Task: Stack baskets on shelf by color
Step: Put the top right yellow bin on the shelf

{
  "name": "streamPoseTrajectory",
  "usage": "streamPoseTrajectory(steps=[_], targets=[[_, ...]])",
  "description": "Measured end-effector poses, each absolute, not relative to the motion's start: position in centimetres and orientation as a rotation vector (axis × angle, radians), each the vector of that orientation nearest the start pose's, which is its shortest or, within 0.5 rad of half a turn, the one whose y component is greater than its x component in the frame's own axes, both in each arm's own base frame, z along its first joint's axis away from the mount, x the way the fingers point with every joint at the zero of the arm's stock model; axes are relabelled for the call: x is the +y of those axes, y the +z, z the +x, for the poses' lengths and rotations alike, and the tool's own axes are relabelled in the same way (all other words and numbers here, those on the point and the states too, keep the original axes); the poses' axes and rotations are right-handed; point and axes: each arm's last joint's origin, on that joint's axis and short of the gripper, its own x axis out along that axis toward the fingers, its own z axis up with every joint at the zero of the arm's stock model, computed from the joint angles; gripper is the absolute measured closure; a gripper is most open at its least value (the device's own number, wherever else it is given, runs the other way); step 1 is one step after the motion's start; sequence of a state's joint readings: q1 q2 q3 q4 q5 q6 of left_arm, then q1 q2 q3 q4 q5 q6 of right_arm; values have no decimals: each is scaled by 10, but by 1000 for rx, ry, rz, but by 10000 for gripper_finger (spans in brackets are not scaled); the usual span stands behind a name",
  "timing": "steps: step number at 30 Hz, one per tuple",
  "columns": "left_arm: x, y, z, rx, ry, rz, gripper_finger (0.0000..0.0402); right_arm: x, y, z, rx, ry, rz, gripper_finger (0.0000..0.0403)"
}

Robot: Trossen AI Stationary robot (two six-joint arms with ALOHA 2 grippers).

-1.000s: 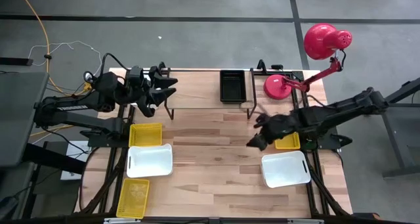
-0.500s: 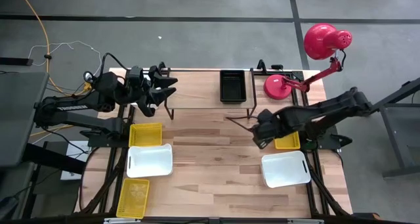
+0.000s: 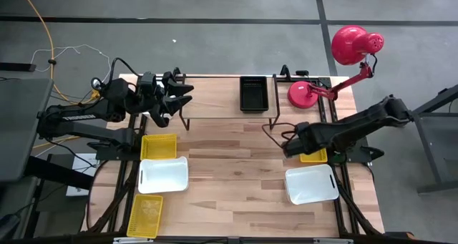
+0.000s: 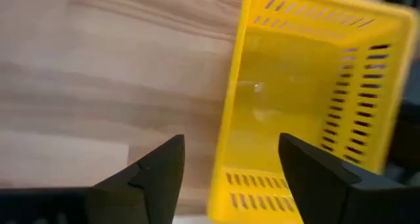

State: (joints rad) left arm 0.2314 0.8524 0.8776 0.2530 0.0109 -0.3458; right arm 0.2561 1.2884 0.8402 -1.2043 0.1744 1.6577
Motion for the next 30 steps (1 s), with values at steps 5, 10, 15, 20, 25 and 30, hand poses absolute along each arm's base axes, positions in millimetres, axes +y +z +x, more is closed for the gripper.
streamPoseTrajectory(steps=[5, 10, 15, 20, 25, 30], targets=[[42, 395, 178, -307, 172, -293, 206, 41, 186, 181, 1080, -1213, 1006, 166], [42, 395, 178, -312, 191, -301, 206, 39, 168, 171, 1075, -1299, 1049, 184], [43, 395, 178, -316, 208, -304, 206, 38, 170, 173, 1019, -1309, 1034, 243], [43, 395, 178, -316, 214, -305, 206, 39, 182, 178, 1036, -1252, 978, 365], [43, 394, 178, -313, 216, -306, 206, 42, 227, 187, 1072, -1172, 861, 385], [43, 394, 178, -311, 228, -276, 206, 42, 293, 195, 1052, -1049, 741, 397]])
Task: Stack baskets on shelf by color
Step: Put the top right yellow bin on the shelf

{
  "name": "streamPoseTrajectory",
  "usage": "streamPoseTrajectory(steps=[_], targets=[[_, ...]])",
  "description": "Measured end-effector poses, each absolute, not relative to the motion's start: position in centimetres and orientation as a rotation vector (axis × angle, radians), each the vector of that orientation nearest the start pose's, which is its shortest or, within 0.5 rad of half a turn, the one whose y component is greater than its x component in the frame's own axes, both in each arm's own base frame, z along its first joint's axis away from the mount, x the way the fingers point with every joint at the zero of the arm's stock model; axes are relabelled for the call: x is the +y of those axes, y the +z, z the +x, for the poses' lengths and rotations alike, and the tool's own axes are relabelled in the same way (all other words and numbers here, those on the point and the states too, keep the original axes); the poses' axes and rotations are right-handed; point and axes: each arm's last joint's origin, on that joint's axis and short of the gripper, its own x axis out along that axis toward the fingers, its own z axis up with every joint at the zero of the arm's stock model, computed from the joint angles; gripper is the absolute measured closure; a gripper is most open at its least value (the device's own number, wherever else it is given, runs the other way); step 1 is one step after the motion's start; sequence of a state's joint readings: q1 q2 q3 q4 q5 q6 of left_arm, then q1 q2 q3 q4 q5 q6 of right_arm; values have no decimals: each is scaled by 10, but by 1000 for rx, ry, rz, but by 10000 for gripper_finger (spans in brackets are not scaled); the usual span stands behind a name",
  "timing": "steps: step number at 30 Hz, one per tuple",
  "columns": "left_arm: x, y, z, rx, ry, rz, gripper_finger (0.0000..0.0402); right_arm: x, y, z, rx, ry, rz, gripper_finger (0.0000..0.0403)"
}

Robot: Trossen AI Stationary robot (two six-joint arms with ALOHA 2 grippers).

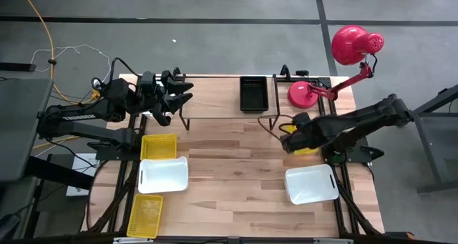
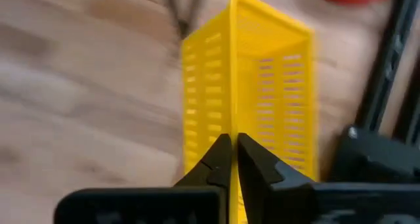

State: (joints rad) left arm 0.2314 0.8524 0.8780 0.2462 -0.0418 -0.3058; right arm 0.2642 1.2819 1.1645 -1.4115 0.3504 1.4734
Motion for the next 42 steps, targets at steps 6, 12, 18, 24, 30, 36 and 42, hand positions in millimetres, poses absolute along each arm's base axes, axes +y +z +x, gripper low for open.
streamPoseTrajectory(steps=[6, 12, 18, 24, 30, 36, 42], targets=[[43, 393, 178, -296, 230, -275, 206, 49, 374, 199, 1025, -655, 764, 400], [43, 393, 178, -292, 231, -276, 206, 57, 444, 206, 759, -187, 701, 402], [45, 393, 178, -300, 280, -281, 206, 35, 472, 251, 344, -182, 578, 402], [46, 393, 177, -311, 333, -294, 206, 1, 456, 306, 230, -344, 568, 402], [46, 393, 177, -312, 332, -295, 206, -32, 417, 350, 283, -492, 625, 402], [46, 393, 177, -312, 330, -297, 206, -54, 391, 367, 315, -681, 595, 403], [46, 393, 177, -315, 326, -310, 206, -66, 384, 362, 361, -787, 574, 403]])
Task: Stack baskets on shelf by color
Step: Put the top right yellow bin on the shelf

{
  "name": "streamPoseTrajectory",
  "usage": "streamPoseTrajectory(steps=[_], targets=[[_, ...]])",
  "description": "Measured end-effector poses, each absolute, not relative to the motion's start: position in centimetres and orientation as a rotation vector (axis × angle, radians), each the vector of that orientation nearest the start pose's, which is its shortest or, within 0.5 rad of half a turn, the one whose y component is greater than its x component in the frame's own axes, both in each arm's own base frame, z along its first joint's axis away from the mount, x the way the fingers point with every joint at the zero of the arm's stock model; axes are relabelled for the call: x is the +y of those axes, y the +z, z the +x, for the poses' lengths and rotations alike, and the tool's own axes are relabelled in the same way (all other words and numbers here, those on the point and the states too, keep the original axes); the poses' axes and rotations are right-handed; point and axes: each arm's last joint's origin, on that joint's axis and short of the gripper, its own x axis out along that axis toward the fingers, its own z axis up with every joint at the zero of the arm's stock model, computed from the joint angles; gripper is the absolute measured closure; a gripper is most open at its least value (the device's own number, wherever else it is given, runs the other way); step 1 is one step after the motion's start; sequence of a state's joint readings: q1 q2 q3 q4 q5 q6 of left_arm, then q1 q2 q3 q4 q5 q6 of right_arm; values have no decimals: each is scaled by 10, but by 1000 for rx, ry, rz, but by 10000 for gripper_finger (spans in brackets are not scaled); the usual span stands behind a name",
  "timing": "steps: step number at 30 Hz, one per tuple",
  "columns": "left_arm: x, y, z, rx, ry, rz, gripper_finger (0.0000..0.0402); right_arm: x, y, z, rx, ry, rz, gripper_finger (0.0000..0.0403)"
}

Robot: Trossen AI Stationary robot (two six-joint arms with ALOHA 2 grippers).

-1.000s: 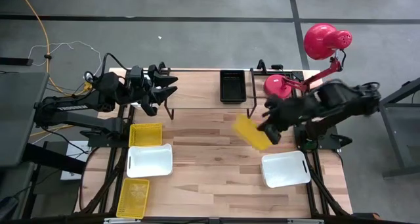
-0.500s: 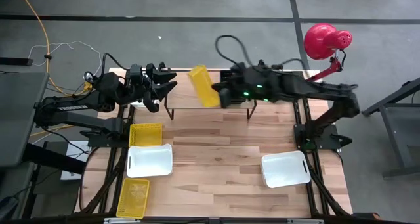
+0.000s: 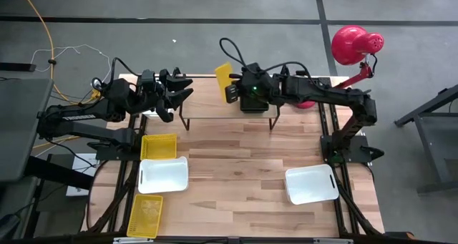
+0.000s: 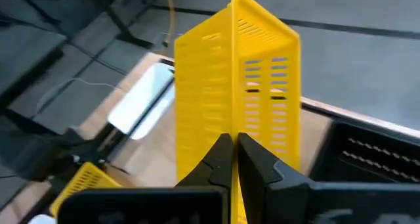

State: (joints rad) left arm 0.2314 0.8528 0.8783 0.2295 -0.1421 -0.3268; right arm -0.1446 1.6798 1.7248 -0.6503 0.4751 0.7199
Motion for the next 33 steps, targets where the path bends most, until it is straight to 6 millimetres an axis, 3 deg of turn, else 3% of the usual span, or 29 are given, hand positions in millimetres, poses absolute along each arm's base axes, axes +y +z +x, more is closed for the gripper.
streamPoseTrajectory(steps=[7, 19, 26, 33], targets=[[46, 393, 177, -316, 325, -313, 206, -68, 377, 355, 409, -890, 556, 403], [46, 393, 177, -317, 324, -320, 206, -55, 384, 357, 418, -781, 648, 403], [46, 393, 177, -317, 322, -321, 206, -36, 380, 367, 459, -783, 617, 403], [46, 393, 177, -316, 322, -323, 206, -38, 387, 390, 594, -823, 491, 403]])
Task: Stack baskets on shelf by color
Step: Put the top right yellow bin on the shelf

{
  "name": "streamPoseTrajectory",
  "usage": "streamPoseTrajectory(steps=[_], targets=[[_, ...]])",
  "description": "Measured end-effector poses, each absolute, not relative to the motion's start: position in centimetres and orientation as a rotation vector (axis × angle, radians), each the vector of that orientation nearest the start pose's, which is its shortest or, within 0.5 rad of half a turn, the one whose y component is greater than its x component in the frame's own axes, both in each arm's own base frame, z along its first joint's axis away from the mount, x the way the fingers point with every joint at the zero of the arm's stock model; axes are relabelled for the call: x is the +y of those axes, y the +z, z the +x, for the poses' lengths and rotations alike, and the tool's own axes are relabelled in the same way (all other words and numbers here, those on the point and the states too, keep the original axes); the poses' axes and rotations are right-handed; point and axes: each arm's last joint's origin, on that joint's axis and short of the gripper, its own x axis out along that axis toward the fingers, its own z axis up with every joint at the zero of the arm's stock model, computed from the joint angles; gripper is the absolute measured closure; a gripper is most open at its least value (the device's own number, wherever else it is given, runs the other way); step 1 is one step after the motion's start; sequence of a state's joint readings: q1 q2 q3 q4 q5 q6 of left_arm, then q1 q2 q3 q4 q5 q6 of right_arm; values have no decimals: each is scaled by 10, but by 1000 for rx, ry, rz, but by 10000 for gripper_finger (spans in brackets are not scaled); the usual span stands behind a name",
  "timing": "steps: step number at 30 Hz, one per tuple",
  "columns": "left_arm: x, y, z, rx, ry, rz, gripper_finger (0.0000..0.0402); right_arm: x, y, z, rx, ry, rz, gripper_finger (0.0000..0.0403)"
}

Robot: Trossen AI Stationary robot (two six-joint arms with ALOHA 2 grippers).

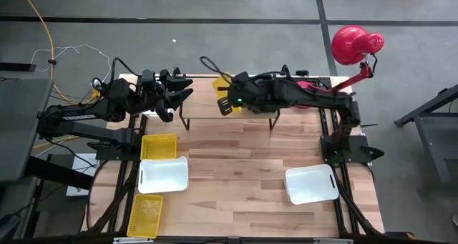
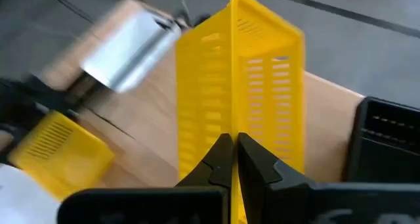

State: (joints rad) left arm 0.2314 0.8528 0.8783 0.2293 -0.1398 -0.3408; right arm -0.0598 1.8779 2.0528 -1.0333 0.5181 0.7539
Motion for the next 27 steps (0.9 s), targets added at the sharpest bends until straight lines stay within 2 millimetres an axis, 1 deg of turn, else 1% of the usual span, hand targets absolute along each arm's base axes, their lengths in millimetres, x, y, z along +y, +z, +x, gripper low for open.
streamPoseTrajectory(steps=[4, 7, 9, 14, 18, 20, 22, 27], targets=[[46, 393, 177, -316, 322, -323, 206, -42, 379, 399, 708, -870, 439, 403], [46, 393, 177, -316, 322, -323, 206, -43, 376, 406, 735, -881, 399, 403], [46, 393, 177, -316, 322, -323, 206, -43, 370, 411, 756, -874, 392, 403], [46, 393, 177, -316, 322, -323, 206, -43, 362, 417, 773, -869, 401, 403], [46, 393, 177, -316, 322, -323, 206, -46, 361, 419, 759, -878, 420, 399], [46, 393, 177, -316, 322, -323, 206, -48, 362, 420, 750, -871, 413, 388], [46, 393, 177, -316, 322, -322, 206, -49, 363, 421, 741, -869, 415, 367], [46, 393, 177, -316, 323, -320, 206, -50, 366, 424, 705, -846, 432, 294]])
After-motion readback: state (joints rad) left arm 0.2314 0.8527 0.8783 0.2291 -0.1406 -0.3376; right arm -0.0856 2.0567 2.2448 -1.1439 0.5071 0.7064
